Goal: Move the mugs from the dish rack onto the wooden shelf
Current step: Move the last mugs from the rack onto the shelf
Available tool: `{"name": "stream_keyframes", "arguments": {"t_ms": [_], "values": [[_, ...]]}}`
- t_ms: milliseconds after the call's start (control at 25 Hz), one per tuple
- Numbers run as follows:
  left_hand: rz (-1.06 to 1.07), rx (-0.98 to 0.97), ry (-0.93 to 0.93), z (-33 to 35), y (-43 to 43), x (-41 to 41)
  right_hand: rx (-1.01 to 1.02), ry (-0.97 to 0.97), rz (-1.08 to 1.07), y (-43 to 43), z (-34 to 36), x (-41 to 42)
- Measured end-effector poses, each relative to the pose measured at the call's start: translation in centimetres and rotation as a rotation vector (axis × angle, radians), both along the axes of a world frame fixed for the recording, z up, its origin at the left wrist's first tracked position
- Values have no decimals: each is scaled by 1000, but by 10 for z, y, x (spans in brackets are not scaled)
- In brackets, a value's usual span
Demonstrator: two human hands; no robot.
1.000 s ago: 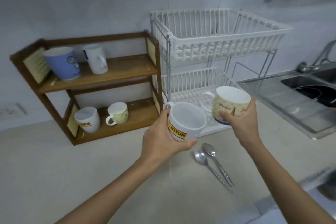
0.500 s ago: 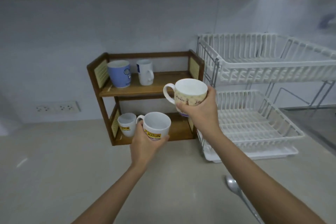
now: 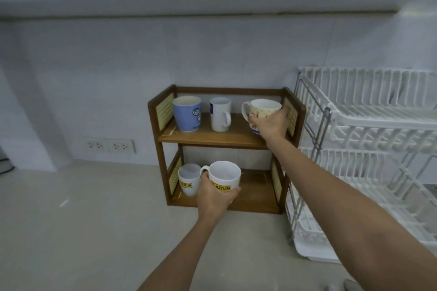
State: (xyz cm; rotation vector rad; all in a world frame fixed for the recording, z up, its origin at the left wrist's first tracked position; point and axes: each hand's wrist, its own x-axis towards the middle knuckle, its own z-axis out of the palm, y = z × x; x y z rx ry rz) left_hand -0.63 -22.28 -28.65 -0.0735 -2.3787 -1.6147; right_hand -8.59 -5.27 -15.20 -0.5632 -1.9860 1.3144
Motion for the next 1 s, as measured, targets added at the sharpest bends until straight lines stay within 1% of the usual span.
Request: {"name": "stream_keyframes", "arguments": {"t_ms": [200,320,400,480,520,560,600,640,680,760,840,920,1000], "values": [[50,-159,-53,-8,9,-11,47,-48,26,12,-15,-20],[37,-159,-61,-11,12,-17,76,-79,96,15,-14,-22],[12,-109,-59,-10,14,-21,116,-81,132,10,-10,-14],[-30,-55,-59,-12,21,-24,109,16,79,4,-22,10],[-33,-35,-47,-9,22,-26,95,103,53,-4,-34,28],[-46,-26,-50,-9,25,-28,98,161,35,-13,-59,54],[-53,-22,-61,-9,29,-31,128,169,37,-21,-90,82],[-55,-22,-67,-10,32,-33,179,125,71,-28,-124,109],[-69,-25,-73,-13,36,-34,239,28,131,-32,-159,135],[-123,-11,-80,-22,48,-37,421,-256,256,-34,-220,173],[-183,26,-88,-32,63,-40,610,-513,353,-31,-262,192],[-205,37,-122,-42,79,-43,705,-651,391,-28,-282,200],[-196,55,-148,-53,92,-49,760,-710,410,-27,-291,204]]}}
